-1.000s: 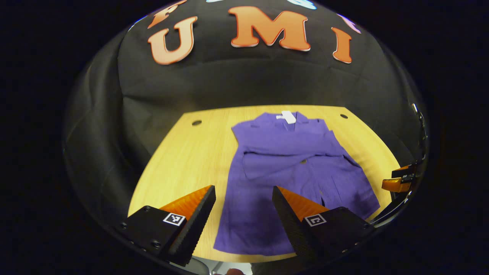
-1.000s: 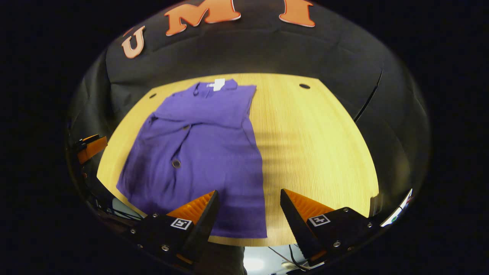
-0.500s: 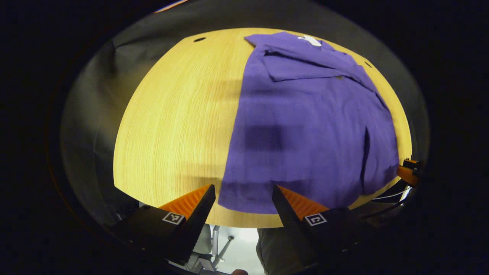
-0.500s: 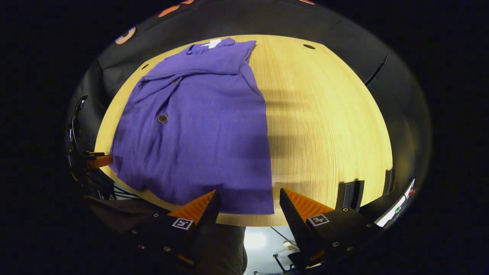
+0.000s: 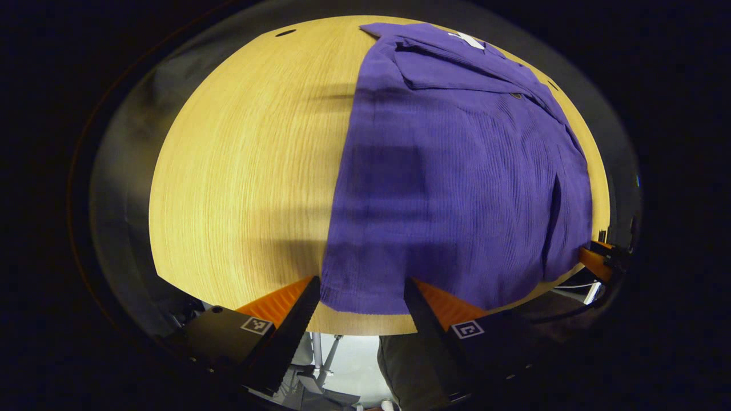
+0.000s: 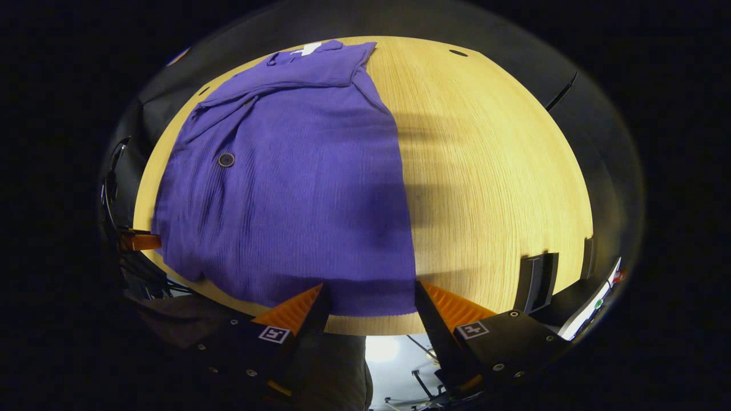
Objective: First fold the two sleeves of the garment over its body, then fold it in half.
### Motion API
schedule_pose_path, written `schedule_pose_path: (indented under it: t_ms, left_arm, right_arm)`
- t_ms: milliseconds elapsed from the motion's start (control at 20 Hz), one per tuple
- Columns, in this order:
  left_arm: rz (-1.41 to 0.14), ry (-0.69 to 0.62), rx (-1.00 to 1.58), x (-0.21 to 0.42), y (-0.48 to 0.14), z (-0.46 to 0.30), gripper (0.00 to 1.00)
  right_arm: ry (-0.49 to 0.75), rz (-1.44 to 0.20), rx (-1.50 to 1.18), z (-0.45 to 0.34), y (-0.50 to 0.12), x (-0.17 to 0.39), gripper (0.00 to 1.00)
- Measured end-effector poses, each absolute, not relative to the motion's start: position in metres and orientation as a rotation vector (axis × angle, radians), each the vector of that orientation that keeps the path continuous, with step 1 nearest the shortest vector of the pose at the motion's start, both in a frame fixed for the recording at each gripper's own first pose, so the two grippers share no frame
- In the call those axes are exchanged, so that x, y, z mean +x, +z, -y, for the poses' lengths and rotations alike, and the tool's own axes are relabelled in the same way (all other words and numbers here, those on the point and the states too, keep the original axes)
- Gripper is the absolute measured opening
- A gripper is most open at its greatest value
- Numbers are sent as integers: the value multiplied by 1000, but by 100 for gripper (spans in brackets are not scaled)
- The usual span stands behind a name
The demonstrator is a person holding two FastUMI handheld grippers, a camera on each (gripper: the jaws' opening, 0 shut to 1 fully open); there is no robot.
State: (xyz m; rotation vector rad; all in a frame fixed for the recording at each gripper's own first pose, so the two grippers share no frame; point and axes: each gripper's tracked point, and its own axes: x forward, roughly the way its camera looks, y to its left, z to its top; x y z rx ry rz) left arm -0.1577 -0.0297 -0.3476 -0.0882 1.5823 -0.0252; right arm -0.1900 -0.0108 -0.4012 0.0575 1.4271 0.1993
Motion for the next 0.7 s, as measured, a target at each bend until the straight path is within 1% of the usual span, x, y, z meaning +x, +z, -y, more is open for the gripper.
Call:
schedule_pose_path:
  t_ms: [50, 100, 150, 200, 250, 300, 350, 400, 450, 500, 550, 600, 700]
  left_arm:
    - [-1597, -26, -91, -154, -347, 45, 94]
    - [-1612, -23, -97, -149, -346, 66, 77]
    - [-1624, -26, -103, -145, -346, 86, 64]
    - [-1632, -27, -118, -143, -360, 68, 51]
    - [-1629, -35, -129, -135, -343, 67, 37]
    - [-1629, -64, -111, -152, -345, 97, 22]
    - [-1631, -101, -102, -145, -349, 99, 22]
    - [-1638, -101, -124, -144, -350, 100, 22]
    - [-1646, -115, -140, -144, -349, 99, 14]
    - [-1652, -109, -156, -143, -350, 99, 14]
    - [-1664, -103, -169, -145, -348, 98, 11]
    - [-1670, -108, -160, -144, -348, 97, 10]
    - [-1671, -108, -130, -144, -338, 96, 10]
  right_arm:
    - [208, -1439, 59, 7, -403, -191, 87]
    - [222, -1450, 57, 3, -402, -191, 68]
    - [246, -1462, 52, 0, -402, -192, 57]
    - [266, -1469, 52, 0, -400, -192, 50]
    - [270, -1472, 80, -1, -401, -190, 42]
    - [259, -1479, 150, -3, -401, -188, 28]
    - [237, -1488, 208, -4, -402, -186, 22]
    - [212, -1502, 275, -6, -402, -183, 13]
    - [203, -1503, 301, -7, -401, -181, 10]
    - [203, -1501, 303, -8, -400, -180, 8]
    - [199, -1496, 295, -8, -399, -179, 6]
    - [196, -1495, 301, -9, -398, -180, 5]
    - [223, -1454, 388, -22, -374, -166, 5]
